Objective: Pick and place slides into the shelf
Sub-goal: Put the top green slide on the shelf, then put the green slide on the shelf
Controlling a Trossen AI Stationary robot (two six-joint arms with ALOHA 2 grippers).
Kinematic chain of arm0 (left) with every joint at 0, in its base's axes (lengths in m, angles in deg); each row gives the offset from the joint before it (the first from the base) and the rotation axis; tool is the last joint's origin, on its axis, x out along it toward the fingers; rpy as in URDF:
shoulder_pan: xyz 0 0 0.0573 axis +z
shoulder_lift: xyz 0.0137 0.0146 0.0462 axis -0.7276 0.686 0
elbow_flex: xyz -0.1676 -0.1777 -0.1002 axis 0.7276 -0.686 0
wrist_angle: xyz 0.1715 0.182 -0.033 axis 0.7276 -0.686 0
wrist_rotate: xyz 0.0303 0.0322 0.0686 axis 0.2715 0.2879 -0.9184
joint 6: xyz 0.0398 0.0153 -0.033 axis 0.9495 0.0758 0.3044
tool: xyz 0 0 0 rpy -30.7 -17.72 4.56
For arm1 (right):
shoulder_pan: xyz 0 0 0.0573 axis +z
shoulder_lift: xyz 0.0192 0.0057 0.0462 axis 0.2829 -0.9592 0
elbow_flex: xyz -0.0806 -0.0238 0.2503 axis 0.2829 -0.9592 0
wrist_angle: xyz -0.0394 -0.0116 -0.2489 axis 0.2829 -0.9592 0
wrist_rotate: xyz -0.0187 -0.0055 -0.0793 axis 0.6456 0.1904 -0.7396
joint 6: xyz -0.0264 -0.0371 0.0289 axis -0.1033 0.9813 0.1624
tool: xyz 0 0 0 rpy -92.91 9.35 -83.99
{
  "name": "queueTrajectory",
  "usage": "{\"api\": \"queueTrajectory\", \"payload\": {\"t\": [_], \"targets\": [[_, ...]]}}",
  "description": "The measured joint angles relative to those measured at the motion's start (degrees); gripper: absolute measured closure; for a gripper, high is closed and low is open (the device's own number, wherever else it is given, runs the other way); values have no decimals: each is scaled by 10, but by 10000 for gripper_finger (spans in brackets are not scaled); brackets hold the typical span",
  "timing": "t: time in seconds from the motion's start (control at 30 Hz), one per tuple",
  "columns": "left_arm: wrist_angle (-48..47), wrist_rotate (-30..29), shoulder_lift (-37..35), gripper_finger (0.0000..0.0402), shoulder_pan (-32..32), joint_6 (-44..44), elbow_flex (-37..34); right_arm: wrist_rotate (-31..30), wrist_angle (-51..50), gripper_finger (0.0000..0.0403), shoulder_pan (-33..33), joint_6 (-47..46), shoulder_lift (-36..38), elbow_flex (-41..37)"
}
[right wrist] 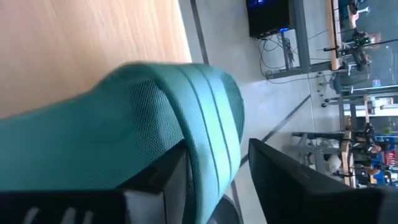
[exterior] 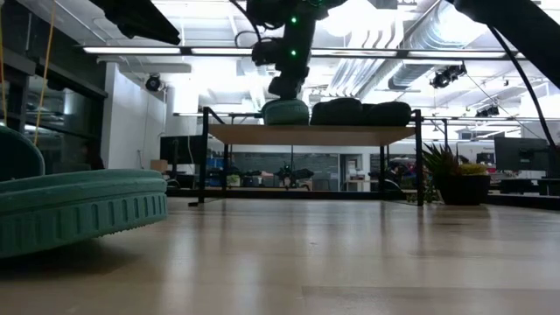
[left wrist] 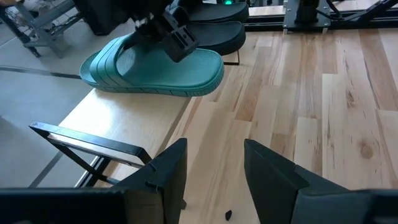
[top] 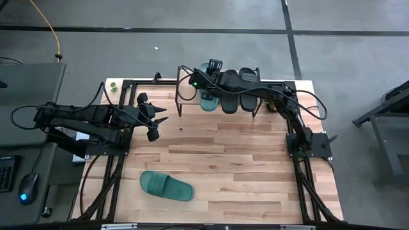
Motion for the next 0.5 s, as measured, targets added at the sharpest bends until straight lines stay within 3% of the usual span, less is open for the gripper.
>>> {"api": "queueTrajectory", "payload": {"t": [0.5], "targets": [[0,0,0,259,0,0,0,24,-109,228,50,-71,0,114]]}}
